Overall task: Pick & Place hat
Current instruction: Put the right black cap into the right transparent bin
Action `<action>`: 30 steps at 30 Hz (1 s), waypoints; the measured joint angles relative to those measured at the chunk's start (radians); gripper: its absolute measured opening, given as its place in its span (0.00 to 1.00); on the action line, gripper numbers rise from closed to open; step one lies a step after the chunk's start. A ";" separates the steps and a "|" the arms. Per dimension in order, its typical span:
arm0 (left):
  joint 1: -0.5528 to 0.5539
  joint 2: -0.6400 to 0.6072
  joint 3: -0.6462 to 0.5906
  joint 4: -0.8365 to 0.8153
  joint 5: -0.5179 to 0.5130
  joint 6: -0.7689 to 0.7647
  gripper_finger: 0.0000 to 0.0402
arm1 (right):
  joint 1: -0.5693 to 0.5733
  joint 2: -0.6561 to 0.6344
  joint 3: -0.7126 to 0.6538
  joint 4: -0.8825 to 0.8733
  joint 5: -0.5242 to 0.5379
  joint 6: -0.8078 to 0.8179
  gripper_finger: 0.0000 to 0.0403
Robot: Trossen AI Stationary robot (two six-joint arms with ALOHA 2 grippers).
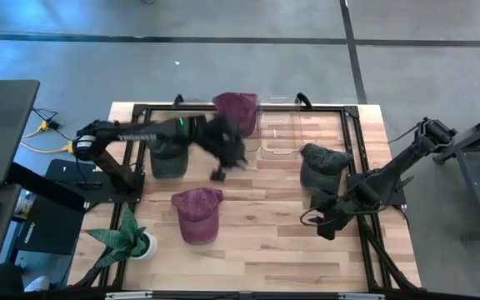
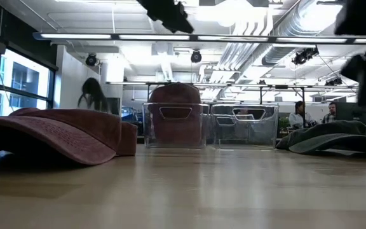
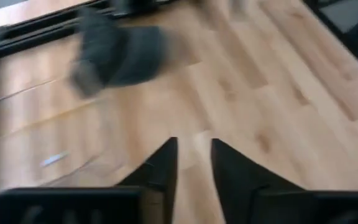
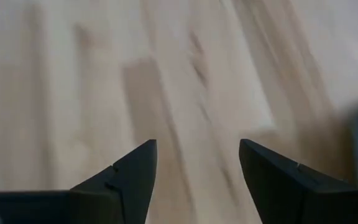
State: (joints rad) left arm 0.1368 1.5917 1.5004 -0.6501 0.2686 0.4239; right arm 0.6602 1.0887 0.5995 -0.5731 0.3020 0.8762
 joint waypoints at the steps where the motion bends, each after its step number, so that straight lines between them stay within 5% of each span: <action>1: -0.047 0.000 -0.049 0.074 -0.035 -0.021 0.14 | 0.011 0.010 0.000 -0.037 0.013 0.011 0.56; 5: -0.206 0.002 -0.244 0.399 -0.195 -0.128 0.02 | 0.047 0.064 0.000 -0.104 0.095 0.017 0.56; 12: -0.338 0.002 -0.474 0.823 -0.277 -0.316 0.05 | 0.053 0.185 0.000 -0.227 0.331 -0.073 0.56; 22: -0.353 0.002 -0.527 0.910 -0.323 -0.321 0.05 | -0.012 0.386 0.000 -0.368 0.368 -0.217 0.54; 26: -0.353 0.001 -0.527 0.909 -0.322 -0.323 0.05 | -0.027 0.500 0.000 -0.391 0.407 -0.132 0.42; 30: -0.353 0.001 -0.527 0.910 -0.319 -0.332 0.05 | -0.032 0.604 0.007 -0.456 0.451 0.040 0.17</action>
State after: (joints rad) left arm -0.2161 1.5929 0.9730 0.2596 -0.0509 0.0921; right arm 0.6284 1.6928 0.6064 -1.0293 0.7531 0.9161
